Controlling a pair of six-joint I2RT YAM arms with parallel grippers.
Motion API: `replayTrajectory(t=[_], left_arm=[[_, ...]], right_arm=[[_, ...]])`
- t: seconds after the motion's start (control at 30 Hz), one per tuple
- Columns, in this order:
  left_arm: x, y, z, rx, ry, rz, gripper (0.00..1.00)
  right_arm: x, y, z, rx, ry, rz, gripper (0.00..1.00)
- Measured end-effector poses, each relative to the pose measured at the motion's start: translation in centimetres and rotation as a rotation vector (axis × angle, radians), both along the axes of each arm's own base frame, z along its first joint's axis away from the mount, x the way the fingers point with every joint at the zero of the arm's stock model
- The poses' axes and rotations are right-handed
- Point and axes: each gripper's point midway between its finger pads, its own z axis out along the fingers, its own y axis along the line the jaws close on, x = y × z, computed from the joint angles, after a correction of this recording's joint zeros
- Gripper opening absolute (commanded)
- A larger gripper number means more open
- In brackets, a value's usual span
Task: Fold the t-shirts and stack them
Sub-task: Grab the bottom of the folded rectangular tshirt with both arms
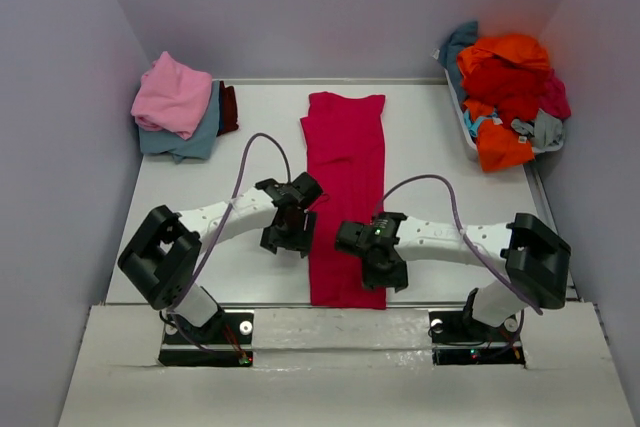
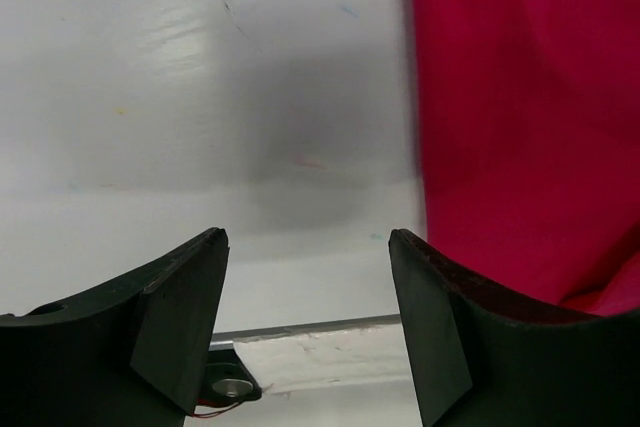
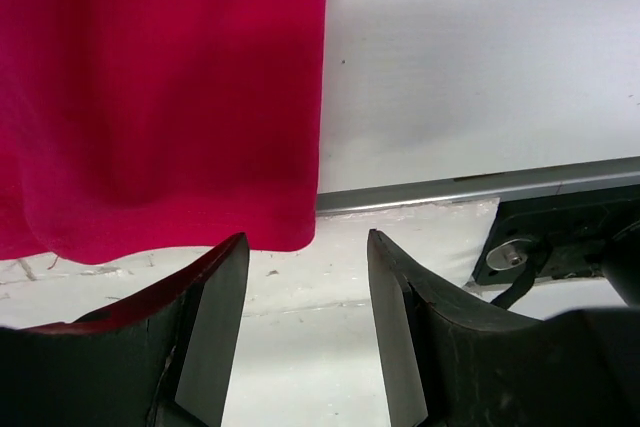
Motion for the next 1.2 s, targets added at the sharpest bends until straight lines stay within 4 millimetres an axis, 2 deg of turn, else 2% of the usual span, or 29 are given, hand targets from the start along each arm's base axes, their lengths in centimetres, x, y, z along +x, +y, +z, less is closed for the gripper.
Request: replayTrajectory(t=[0.3, 0.53, 0.83, 1.2], left_arm=[[-4.4, -2.6, -0.1, -0.057, 0.066, -0.078, 0.77], [-7.4, -2.4, -0.7, -0.105, 0.145, -0.079, 0.77], [-9.5, -2.8, -0.7, -0.169, 0.207, -0.083, 0.77], [-11.3, -5.5, -0.7, -0.306, 0.296, -0.125, 0.77]], right_arm=[[-1.9, 0.1, -2.4, 0.064, 0.077, -0.007, 0.55], [-2.6, 0.3, -3.5, 0.096, 0.109, -0.001, 0.54], [-2.7, 0.6, -4.0, 0.117, 0.114, 0.0, 0.53], [-2.6, 0.6, -4.1, 0.115, 0.112, 0.005, 0.52]])
